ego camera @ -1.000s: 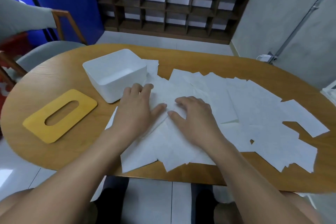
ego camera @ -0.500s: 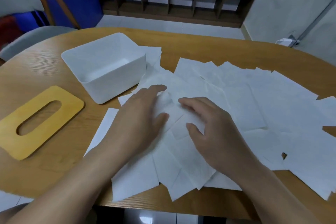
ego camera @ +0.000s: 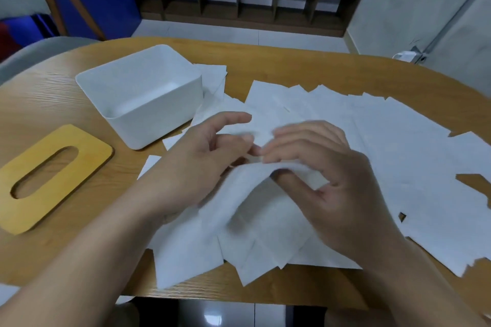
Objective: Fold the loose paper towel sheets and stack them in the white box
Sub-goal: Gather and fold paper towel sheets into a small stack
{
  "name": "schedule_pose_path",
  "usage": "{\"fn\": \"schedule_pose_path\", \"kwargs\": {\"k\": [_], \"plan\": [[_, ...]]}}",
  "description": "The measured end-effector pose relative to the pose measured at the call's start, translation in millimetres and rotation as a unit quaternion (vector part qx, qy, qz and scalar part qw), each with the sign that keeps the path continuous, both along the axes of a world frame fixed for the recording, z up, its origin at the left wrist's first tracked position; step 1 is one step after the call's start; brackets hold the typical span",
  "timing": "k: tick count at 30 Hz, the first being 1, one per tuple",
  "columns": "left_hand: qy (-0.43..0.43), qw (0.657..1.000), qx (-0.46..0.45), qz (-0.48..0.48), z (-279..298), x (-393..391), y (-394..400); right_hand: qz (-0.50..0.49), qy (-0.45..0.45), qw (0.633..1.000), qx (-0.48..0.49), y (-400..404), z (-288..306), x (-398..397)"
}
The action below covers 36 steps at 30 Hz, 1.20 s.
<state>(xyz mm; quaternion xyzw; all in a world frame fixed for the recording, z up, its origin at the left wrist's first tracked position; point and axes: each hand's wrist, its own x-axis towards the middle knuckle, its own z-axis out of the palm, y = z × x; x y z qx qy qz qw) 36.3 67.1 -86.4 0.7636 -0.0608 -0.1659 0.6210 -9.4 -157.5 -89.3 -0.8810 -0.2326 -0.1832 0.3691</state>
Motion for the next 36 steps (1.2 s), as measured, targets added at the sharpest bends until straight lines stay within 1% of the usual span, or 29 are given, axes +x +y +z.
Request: {"fn": "schedule_pose_path", "kwargs": {"k": [2,3,5,6,9,11,15,20,22,24,25,26,28,30,32,34,36], "plan": [[-0.004,1.000,-0.016,0.008,3.5,-3.1,-0.8,-0.037,0.099,0.993,0.050,-4.7,12.3,-8.8],[0.016,0.999,-0.035,0.005,5.2,-3.9,0.6,-0.042,0.160,0.983,0.082,-7.2,17.1,-11.5],[0.052,0.997,-0.052,-0.026,9.8,-7.9,2.9,-0.046,0.291,0.944,0.146,-12.0,21.2,-13.7],[0.045,0.997,-0.038,-0.049,10.6,-10.8,3.9,-0.055,0.333,0.929,0.149,-14.1,20.2,-13.9],[-0.009,0.994,0.056,-0.093,9.7,-17.8,0.2,-0.088,0.361,0.926,0.068,-20.0,9.5,-13.3],[-0.026,0.989,0.118,-0.081,3.4,-16.2,-2.5,-0.087,0.380,0.920,0.036,-23.9,4.2,-14.5],[-0.097,0.967,0.230,-0.046,-5.0,-16.0,-5.7,-0.103,0.379,0.919,-0.028,-30.6,-0.2,-16.1],[-0.122,0.937,0.320,-0.073,-10.6,-17.6,-9.8,-0.134,0.317,0.926,-0.156,-28.9,-7.4,-18.4],[-0.144,0.932,0.324,-0.073,-8.4,-13.4,-8.8,-0.153,0.300,0.924,-0.179,-34.2,-4.3,-18.5],[-0.170,0.936,0.305,-0.037,-6.1,-6.9,-9.5,-0.178,0.289,0.927,-0.162,-42.5,1.0,-14.7],[-0.180,0.935,0.305,-0.014,-6.5,-2.5,-10.3,-0.190,0.279,0.932,-0.135,-45.7,2.8,-11.0],[-0.189,0.928,0.320,-0.001,-8.6,2.0,-11.3,-0.201,0.264,0.938,-0.100,-47.3,3.0,-5.9],[-0.193,0.904,0.381,-0.009,-16.5,8.7,-14.6,-0.217,0.236,0.946,-0.049,-46.2,-1.2,6.4],[-0.187,0.886,0.424,-0.020,-23.7,10.7,-18.7,-0.214,0.237,0.946,-0.052,-39.9,-9.3,17.3],[-0.185,0.879,0.439,-0.027,-26.9,11.1,-22.9,-0.207,0.251,0.943,-0.073,-33.4,-16.5,23.3],[-0.177,0.886,0.428,-0.034,-26.4,12.5,-26.1,-0.204,0.256,0.941,-0.081,-29.7,-19.9,26.5],[-0.169,0.903,0.393,-0.032,-24.5,14.0,-27.9,-0.203,0.253,0.944,-0.065,-28.1,-20.5,28.0]]}}
